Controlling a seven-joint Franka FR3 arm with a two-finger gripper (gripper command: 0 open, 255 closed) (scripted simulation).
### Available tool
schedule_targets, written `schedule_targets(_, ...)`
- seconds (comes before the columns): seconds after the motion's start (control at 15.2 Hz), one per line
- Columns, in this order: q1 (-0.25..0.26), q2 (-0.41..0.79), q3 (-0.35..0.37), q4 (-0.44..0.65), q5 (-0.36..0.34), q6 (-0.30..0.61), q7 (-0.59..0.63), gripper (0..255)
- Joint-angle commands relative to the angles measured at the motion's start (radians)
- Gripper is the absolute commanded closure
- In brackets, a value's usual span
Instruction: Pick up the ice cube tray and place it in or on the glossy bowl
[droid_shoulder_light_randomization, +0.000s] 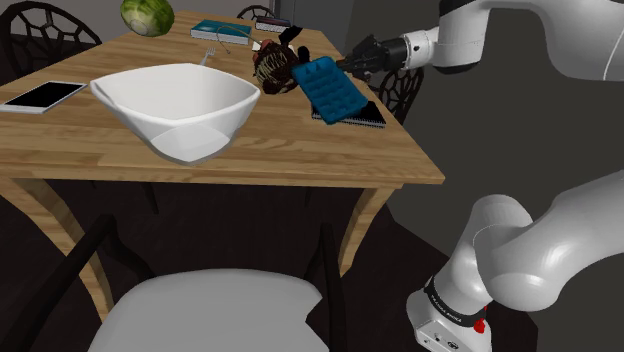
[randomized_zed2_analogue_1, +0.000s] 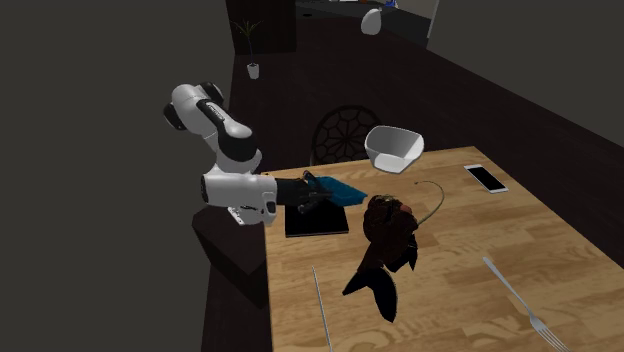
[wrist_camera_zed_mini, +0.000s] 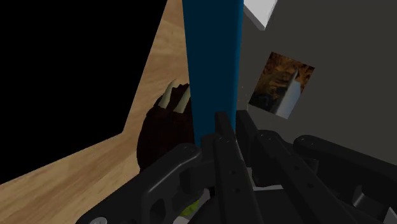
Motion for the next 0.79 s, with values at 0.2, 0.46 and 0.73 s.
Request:
schedule_targets(0.2, -0.005, -0.007, 0.020, 0.047, -0.018, -0.018, 0.059, 255)
schedule_targets(0.46, -0.007, -0.008, 0.032, 0.089, -0.030, -0.034, 0.103, 255)
schedule_targets(0.73, -0.007, -0.006, 0.042, 0.133, -0.041, -0.052, 0.147, 255)
